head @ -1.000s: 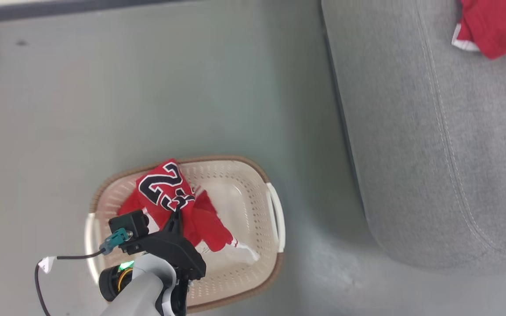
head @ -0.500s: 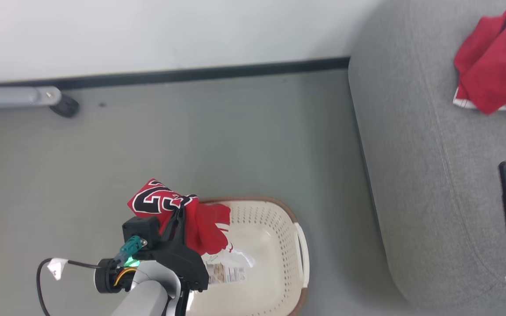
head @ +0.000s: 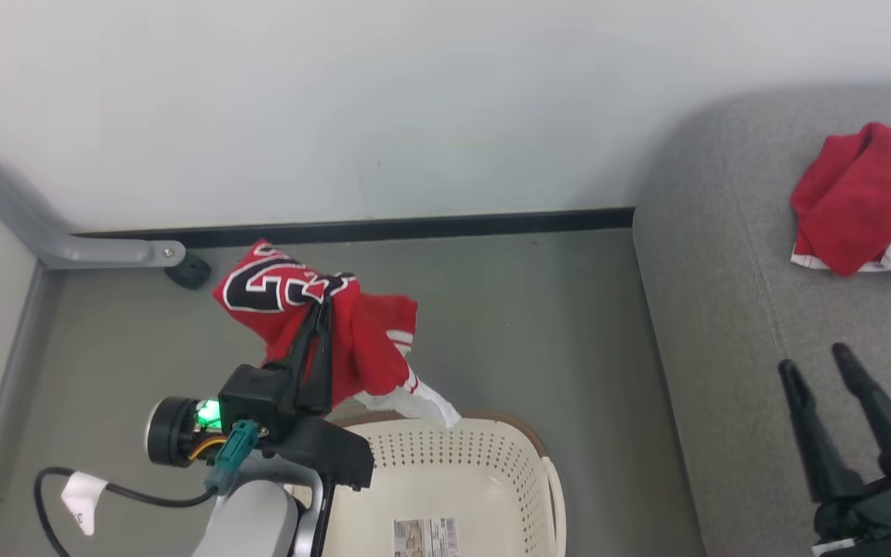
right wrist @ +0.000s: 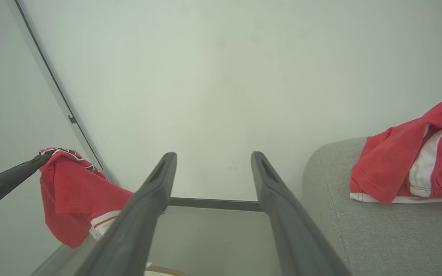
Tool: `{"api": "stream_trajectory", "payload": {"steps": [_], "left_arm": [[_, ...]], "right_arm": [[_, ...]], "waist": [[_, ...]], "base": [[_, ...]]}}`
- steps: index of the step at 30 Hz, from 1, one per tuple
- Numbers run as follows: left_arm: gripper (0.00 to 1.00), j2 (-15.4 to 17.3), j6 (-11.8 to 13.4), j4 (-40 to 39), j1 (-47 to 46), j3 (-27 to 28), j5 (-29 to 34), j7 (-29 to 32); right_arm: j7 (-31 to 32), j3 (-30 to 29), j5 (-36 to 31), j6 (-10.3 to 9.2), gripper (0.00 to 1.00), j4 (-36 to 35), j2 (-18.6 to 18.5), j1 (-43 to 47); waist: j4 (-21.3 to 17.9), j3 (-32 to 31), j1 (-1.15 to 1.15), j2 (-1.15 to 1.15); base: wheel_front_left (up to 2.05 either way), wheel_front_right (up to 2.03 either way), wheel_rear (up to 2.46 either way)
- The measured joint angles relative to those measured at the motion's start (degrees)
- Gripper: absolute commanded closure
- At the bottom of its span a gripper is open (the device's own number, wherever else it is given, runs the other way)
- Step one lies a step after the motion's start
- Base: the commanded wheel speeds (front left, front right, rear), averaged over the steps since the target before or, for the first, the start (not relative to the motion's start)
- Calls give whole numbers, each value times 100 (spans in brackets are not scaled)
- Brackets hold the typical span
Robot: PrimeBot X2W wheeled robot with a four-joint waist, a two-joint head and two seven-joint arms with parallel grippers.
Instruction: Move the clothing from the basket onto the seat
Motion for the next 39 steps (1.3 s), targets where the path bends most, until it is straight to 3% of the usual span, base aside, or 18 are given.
{"api": "stream_trajectory", "payload": {"steps": [7, 15, 24, 29, 39], "left_arm": [[100, 0, 0, -1150, 275, 122, 816, -1], [100, 3, 0, -2038, 301, 63, 1223, 10], [100, 64, -18, -2694, 192, -172, 1099, 597], [100, 88, -164, -2906, 125, -200, 955, 929], [100, 86, -318, -3307, -57, -444, 755, 1540]], "right_arm": [[0, 401, -146, 0, 0, 168, 175, -1], [0, 1212, -370, 0, 0, 194, 267, -127], [57, 2257, -385, 0, 0, 132, 446, -681], [159, 2889, -307, 0, 0, 102, 580, -1136], [331, 3427, -232, 0, 0, 632, 864, -2245]], "waist": [[146, -363, 0, 1], [336, -706, 0, 0], [644, -917, 0, 1], [802, -953, 0, 1], [1066, -891, 1, 1]], "base": [[0, 0, 0], [0, 0, 0], [0, 0, 0], [0, 0, 0], [0, 0, 0]]}}
